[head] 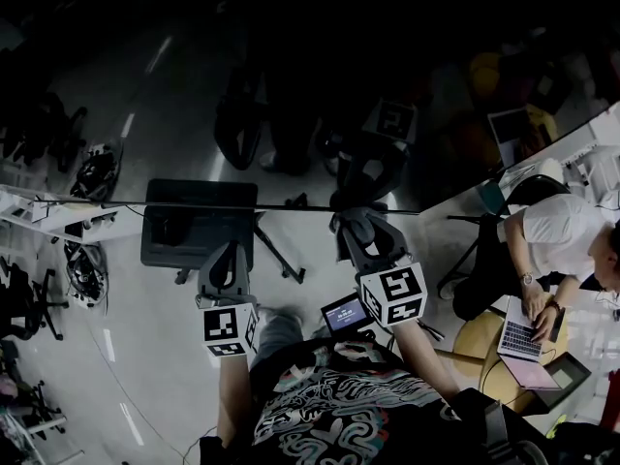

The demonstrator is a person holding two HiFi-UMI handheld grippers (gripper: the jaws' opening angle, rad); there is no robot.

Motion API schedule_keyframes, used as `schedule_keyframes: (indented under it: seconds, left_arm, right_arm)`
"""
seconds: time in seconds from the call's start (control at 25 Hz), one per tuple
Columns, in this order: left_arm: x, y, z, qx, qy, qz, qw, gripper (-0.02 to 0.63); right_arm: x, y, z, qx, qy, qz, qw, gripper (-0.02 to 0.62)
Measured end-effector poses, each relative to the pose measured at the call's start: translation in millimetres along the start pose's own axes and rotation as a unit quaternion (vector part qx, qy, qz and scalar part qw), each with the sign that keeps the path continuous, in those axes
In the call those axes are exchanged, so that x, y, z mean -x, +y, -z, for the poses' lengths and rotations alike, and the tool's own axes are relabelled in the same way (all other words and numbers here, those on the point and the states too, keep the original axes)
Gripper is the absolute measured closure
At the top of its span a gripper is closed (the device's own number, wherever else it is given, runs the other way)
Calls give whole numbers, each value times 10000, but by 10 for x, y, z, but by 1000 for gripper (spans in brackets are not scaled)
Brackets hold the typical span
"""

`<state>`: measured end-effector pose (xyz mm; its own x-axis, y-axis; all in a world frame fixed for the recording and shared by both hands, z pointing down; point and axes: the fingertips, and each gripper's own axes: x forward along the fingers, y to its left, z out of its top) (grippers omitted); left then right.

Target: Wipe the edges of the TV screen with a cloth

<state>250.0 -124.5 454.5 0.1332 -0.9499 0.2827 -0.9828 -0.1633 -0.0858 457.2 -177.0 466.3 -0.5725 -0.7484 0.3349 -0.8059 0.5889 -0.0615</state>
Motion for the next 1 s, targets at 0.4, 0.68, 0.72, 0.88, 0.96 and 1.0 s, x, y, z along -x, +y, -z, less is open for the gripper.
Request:
schedule_keyframes:
  seconds: [0.4, 0.68, 0.72, 0.88, 0.96, 1.0]
  left_arm:
    - [30, 228, 11, 34, 56, -82, 9999, 581]
    - [78, 286, -136, -67, 31, -82, 9999, 581]
    - [76, 290, -147, -67, 23, -88, 9999, 581]
    - [77, 251, -155, -66, 27, -58, 10000, 581]
    - [93, 226, -157, -64, 35, -45, 10000, 581]
    - [104, 220, -163, -70, 38, -48, 10000, 581]
  right_arm:
    - [-141, 145, -50, -6, -10, -2, 10000, 446]
    - [-137, 187, -72, -136, -24, -19, 9999, 446]
    - [-140, 195, -78, -136, -29, -32, 9999, 446]
    - [-137, 215, -78, -135, -20, -66, 9999, 446]
    - [-126, 217, -77, -137, -10, -73, 9999, 446]
    - [-122, 216, -81, -136, -9, -73, 9999, 446]
